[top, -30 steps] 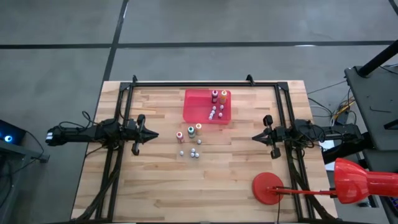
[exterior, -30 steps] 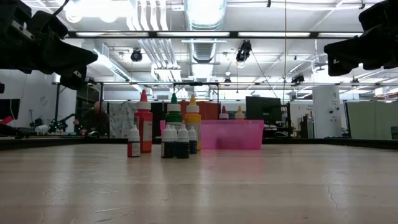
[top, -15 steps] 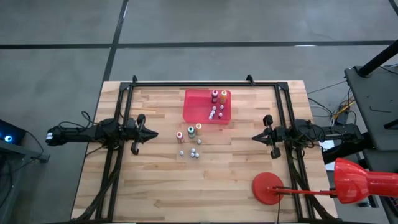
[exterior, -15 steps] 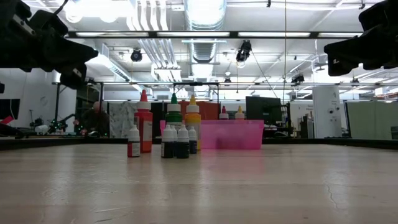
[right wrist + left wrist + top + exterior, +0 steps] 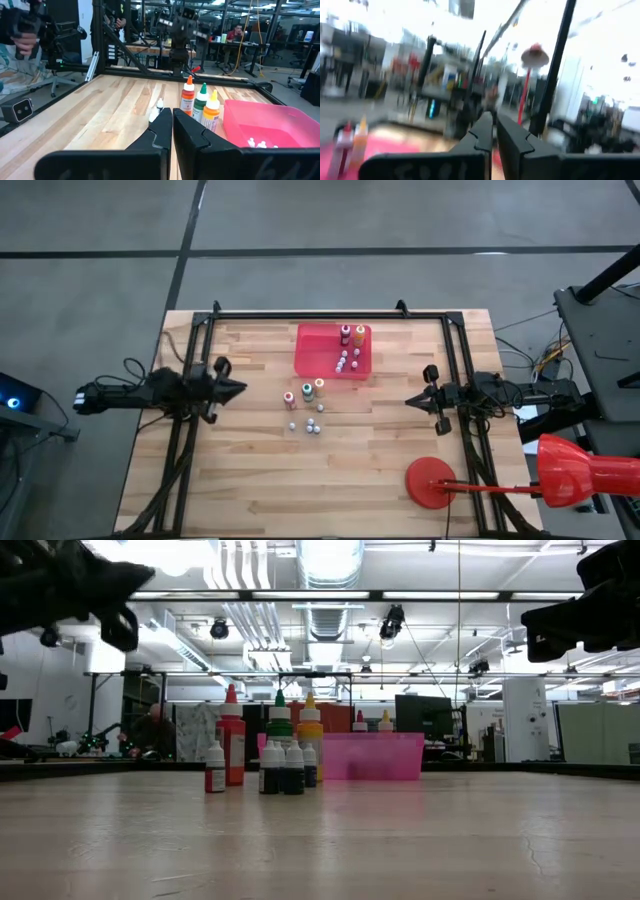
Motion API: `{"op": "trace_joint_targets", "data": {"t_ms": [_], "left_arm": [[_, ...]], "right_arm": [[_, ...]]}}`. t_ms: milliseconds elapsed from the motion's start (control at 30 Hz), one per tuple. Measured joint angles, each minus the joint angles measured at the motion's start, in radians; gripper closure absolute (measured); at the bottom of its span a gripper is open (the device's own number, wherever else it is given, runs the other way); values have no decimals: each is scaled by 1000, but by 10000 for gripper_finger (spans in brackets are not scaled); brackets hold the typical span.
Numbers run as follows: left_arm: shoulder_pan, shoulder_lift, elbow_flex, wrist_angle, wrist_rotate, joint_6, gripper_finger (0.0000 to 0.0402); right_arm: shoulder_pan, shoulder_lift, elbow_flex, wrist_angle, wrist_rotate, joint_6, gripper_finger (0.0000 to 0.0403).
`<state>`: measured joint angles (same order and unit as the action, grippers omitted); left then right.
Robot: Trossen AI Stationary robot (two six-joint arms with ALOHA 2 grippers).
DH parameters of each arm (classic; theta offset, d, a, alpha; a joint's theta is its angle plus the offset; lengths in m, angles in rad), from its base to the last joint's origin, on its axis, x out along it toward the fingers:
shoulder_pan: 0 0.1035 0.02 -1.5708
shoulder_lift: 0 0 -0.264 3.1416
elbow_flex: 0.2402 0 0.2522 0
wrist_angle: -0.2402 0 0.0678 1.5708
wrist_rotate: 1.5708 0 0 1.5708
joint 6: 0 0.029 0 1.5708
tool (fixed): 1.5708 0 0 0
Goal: Pick & Place food coloring
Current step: Put the large orange food coloring bottle into the pink bin
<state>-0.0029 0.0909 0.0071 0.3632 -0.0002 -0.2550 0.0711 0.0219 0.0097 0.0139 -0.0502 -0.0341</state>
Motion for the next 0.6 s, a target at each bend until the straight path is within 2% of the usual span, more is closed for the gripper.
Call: {"op": "trace_joint_targets", "data": {"t_ms": [100,333,600], "left_arm": [[0,-1,8,72,-10,7,402],[0,37,138,-29,-29,42,402],[0,159,324,-125,-28,43,402]], "right_arm": [[0,0,0,0,0,0,394],[0,0,0,0,0,0,394],[0,0,0,0,0,0,394]]}}
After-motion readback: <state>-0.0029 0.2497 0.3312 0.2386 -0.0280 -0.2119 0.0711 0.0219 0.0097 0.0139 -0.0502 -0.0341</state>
